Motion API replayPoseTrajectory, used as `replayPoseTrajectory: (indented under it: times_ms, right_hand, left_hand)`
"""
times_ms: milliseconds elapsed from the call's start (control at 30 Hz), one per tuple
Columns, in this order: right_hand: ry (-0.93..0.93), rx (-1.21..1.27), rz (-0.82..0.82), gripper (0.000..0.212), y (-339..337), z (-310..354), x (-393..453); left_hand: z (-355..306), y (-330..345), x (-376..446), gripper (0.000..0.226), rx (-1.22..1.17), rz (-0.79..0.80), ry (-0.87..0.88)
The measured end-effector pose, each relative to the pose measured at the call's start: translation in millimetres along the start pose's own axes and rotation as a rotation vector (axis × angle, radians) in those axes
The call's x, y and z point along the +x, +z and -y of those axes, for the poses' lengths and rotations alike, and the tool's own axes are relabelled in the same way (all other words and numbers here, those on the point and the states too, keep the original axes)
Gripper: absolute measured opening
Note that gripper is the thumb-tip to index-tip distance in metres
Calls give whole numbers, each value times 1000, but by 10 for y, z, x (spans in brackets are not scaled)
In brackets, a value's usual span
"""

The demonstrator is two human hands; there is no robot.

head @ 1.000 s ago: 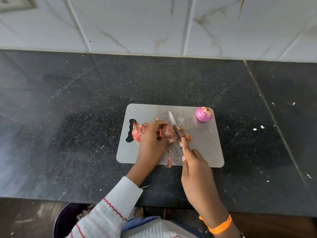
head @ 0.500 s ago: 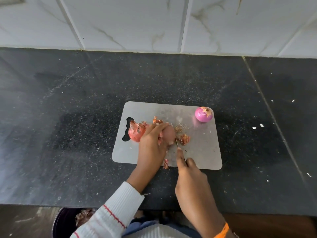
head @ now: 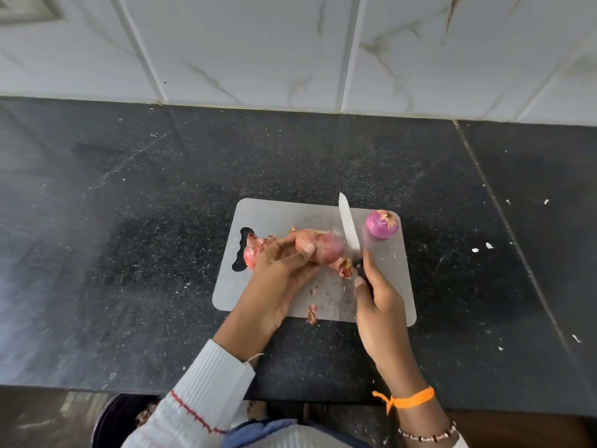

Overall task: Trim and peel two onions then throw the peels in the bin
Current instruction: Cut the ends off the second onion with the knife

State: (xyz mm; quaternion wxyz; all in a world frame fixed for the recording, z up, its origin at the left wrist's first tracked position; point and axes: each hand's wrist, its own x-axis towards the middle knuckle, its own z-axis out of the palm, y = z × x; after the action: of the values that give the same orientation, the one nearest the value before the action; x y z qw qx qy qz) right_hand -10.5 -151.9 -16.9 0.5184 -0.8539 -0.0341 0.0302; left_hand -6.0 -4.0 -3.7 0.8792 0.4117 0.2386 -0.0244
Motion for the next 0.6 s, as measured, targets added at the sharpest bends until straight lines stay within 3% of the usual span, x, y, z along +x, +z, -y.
replayPoseTrajectory:
  times_ms: [133,200,300,433,600]
  right_hand:
    - [63,227,21,56,5,62,65]
    - [110,303,29,45,-58,134,130]
    - [194,437,83,23,-116,218,238]
    - [152,504,137,18,-84,279,233]
    - [151,450,71,19,-89,241,247]
  left_hand:
    - [-40,22,-49,15,-158,47,-184]
    - [-59,37,-77,15,-187,65,-223]
    - [-76,64,-123,23,-239,116,-277]
    - [-45,51,-158,31,-238,212,-341]
    - [-48,25,-163,47,-215,268,-357]
